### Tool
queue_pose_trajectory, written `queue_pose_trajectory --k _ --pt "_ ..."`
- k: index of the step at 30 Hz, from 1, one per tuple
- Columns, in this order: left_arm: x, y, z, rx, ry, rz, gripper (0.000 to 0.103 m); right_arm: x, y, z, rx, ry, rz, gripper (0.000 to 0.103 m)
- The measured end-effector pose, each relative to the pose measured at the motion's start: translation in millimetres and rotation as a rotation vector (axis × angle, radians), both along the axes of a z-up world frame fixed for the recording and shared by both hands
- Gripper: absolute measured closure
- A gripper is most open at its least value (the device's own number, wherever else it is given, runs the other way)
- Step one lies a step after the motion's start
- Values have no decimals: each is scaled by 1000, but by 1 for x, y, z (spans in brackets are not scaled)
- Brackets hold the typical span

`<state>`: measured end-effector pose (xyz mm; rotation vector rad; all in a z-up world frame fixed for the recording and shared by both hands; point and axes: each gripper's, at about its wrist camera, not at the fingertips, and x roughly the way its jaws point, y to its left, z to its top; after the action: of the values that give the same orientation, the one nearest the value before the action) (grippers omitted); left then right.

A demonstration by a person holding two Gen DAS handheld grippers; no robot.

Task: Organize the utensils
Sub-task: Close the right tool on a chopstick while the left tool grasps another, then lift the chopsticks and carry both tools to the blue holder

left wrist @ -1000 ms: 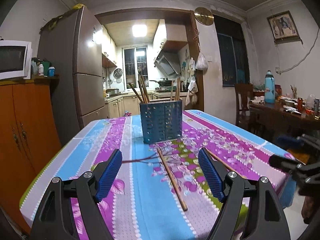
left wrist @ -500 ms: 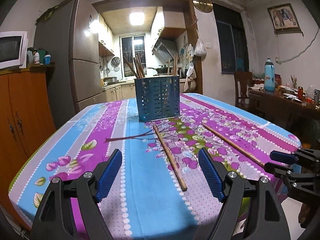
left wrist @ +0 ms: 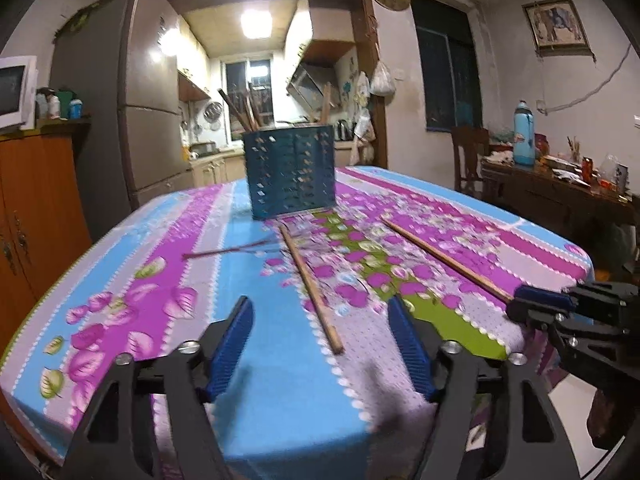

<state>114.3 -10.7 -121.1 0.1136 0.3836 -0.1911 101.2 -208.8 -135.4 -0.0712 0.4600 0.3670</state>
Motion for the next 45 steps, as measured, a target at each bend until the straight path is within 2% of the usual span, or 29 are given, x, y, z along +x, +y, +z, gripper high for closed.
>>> queue_pose_trajectory --k 6,9,11,12,21,24,26,28,32,38,45 --pt "11 -6 -10 -15 47 -17 57 0 0 0 10 9 -9 88" --pt "17 -7 -14 -27 60 -15 71 0 1 0 11 11 -13 88" --pt "21 -6 -18 -34 69 -11 85 0 1 0 10 9 -14 88" --pt "23 -7 -20 -35 73 -10 86 0 1 1 10 9 -14 88" --pt "24 -8 -26 -29 41 10 86 3 2 0 3 4 -9 88" --pt "20 -10 -28 -14 20 27 91 3 2 1 0 2 -10 88" --pt "19 -11 -30 -5 4 28 90 3 3 1 0 -2 -10 88" --pt "18 -9 -31 -32 -7 31 90 4 3 0 0 -5 -12 88" --pt "13 -12 -35 -11 -41 44 90 4 2 -1 2 -5 -12 88" --pt "12 -11 -32 -8 -29 45 95 4 3 0 11 -5 -8 97" --pt "3 -7 -22 -19 -26 34 96 -2 3 12 17 -31 -6 98"
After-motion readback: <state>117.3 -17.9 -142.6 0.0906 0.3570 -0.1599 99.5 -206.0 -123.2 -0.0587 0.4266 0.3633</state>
